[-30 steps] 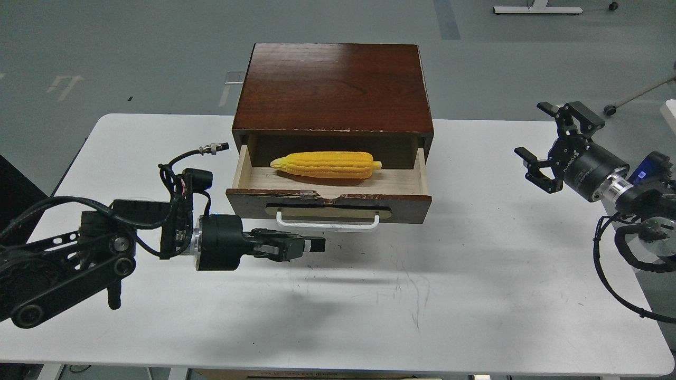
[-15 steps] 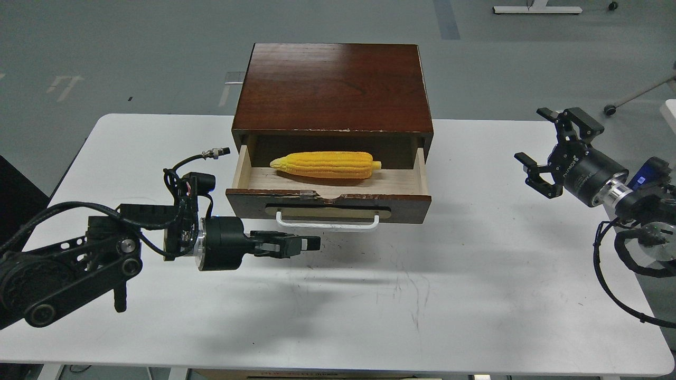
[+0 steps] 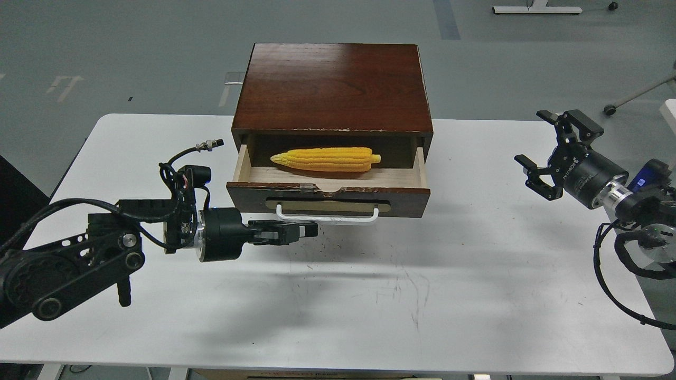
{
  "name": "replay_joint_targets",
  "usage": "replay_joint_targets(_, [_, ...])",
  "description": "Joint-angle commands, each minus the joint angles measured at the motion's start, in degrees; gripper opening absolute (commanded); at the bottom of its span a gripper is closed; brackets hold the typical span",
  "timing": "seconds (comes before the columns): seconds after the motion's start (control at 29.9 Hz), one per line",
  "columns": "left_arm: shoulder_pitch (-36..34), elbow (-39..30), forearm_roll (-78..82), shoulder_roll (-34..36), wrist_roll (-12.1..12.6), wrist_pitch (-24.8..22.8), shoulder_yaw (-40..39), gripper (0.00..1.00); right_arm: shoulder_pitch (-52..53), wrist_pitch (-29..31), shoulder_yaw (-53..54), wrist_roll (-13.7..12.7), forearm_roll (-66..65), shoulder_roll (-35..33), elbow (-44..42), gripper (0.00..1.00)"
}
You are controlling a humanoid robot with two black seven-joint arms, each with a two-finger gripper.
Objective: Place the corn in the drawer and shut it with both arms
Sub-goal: 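Push the drawer front with the left gripper into the cabinet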
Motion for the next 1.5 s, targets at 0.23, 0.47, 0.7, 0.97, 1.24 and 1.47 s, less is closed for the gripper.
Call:
replay_joint_targets(0.23, [0.0,1.6,0.0,-1.3,0.2,3.4,0.0,0.00,-0.6,0.0,0.0,0.0,-0.1,0.0,0.0,1.00])
replay_joint_targets(0.47, [-0.3,3.9,0.0,-2.5,0.3,4.1,0.0,0.00,-0.8,0.0,0.0,0.0,-0.1,0.0,0.0,1.00])
replay_joint_targets(0.7, [-1.0,6.0,0.0,-3.4,0.3,6.1,0.0,0.00,-1.5,0.0,0.1,0.0,-0.1,-0.1,0.1,1.00])
replay_joint_targets(0.97, [-0.9,7.3,0.0,-3.6,0.3,7.5,-0.2,0.00,-1.7,0.0,0.1,0.0,-0.1,-0.1,0.1,1.00])
replay_joint_targets(1.24, [-1.1,9.2,-0.1,-4.3,0.3,8.8,-0.3,0.00,-1.8,0.0,0.1,0.0,0.0,-0.1,0.1,1.00])
replay_joint_targets(1.47, [-1.1,10.0,-0.1,-5.0,0.4,10.3,-0.9,0.00,-2.2,0.0,0.1,0.0,0.0,-0.1,0.2,1.00])
